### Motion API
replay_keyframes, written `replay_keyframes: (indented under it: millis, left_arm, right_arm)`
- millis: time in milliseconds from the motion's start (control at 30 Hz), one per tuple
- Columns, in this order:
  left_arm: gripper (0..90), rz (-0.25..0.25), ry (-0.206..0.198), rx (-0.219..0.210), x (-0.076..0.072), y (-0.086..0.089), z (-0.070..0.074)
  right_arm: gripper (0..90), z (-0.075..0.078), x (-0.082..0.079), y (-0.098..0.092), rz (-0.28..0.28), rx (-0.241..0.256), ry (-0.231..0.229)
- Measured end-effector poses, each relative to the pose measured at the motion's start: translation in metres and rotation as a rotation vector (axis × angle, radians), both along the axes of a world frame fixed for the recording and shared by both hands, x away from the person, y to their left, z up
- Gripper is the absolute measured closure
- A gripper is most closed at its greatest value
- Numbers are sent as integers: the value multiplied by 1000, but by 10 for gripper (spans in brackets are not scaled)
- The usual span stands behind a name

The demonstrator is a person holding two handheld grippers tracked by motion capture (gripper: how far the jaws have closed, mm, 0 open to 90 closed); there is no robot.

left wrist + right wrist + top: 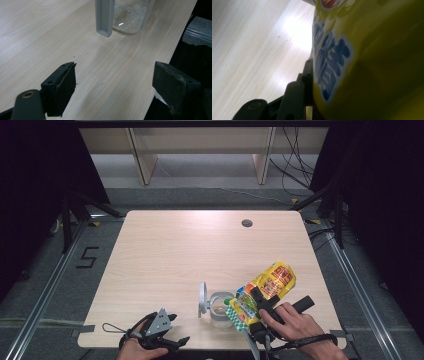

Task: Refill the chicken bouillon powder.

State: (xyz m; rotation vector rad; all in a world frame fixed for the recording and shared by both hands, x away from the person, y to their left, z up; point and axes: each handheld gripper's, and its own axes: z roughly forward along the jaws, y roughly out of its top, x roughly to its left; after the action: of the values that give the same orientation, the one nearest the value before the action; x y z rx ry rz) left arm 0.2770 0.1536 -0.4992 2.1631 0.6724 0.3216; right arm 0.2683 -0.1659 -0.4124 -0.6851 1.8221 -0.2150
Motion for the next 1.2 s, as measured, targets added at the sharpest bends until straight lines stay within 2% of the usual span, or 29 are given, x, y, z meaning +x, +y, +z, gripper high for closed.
replay_keyframes:
  millis: [67, 100, 133, 167, 200, 233, 433, 500, 567, 633, 767, 800, 833, 867, 900, 933, 967, 1000, 1033, 1067, 1100, 1133, 1167, 1200]
  left_arm:
    - [184, -9, 8, -11, 0, 0, 0]
    - [184, -8, -7, 10, 1, 1, 0]
    - [184, -11, 1, 8, 1, 0, 0]
    - [184, -11, 5, 11, 1, 1, 0]
    - [184, -9, 4, 9, 1, 1, 0]
    - [184, -10, 4, 6, 1, 1, 0]
    - [184, -3, 5, 7, 1, 0, 0]
    - [184, -2, 6, -10, 0, 0, 0]
    - [184, -3, 6, -10, 0, 0, 0]
    - [184, -4, 6, -9, 0, 0, 0]
    - [184, -4, -7, 13, 0, 0, 1]
    - [184, -4, -5, -1, -1, -2, 0]
    - [184, -7, -2, 4, -1, -3, 1]
    - [184, -4, 1, -16, -2, -4, 0]
    - [185, -19, -10, 16, -1, -2, 1]
    - [185, -10, -8, -1, -3, -3, 1]
    - [185, -13, -14, 17, -2, -2, 1]
    - [185, -8, -2, 2, -2, -2, 1]
    - [185, -5, -5, 3, -2, -2, 1]
    - [185, -7, -7, 3, -1, -2, 1]
    - [185, -8, -5, 4, -1, -2, 1]
    - [185, -3, 3, -17, -2, -4, 0]
    - [185, -4, 2, -14, -2, -4, 0]
    - [185, -12, -4, 8, -2, -3, 0]
  right_arm:
    - [676, 1, 0, 1, 1, -8, -6]
    - [676, 1, 0, 2, 2, -11, -6]
    - [676, 3, 1, 3, 29, -41, -14]
    - [676, 2, 1, 2, 18, -25, -11]
    - [676, 3, 0, 4, 19, -37, -13]
    - [676, 2, -1, 3, 1, -19, -13]
    - [677, 1, -2, 5, -34, -21, -24]
    - [676, 1, -2, 5, -54, -24, -5]
    - [677, -1, -3, 5, -53, -29, -25]
    - [677, -1, -4, 6, -71, -27, -7]
    - [677, -1, -6, 8, -70, -35, -25]
    - [677, -1, -6, 8, -72, -40, -25]
    - [677, -1, -7, 9, -74, -41, -23]
    - [677, -1, -7, 9, -75, -41, -24]
    - [677, -1, -7, 10, -73, -44, -26]
    - [677, -1, -7, 10, -75, -43, -27]
    - [677, -1, -8, 10, -81, -39, -29]
    - [677, -1, -8, 11, -81, -37, -28]
    - [677, -1, -8, 12, -77, -47, -25]
    - [677, 1, -6, 13, -50, -78, -28]
    - [677, -1, -8, 13, -85, -51, -7]
    - [677, -1, -8, 14, -84, -58, -8]
    - [677, 0, -8, 14, -82, -61, -11]
    - [677, 0, -8, 14, -74, -56, -27]
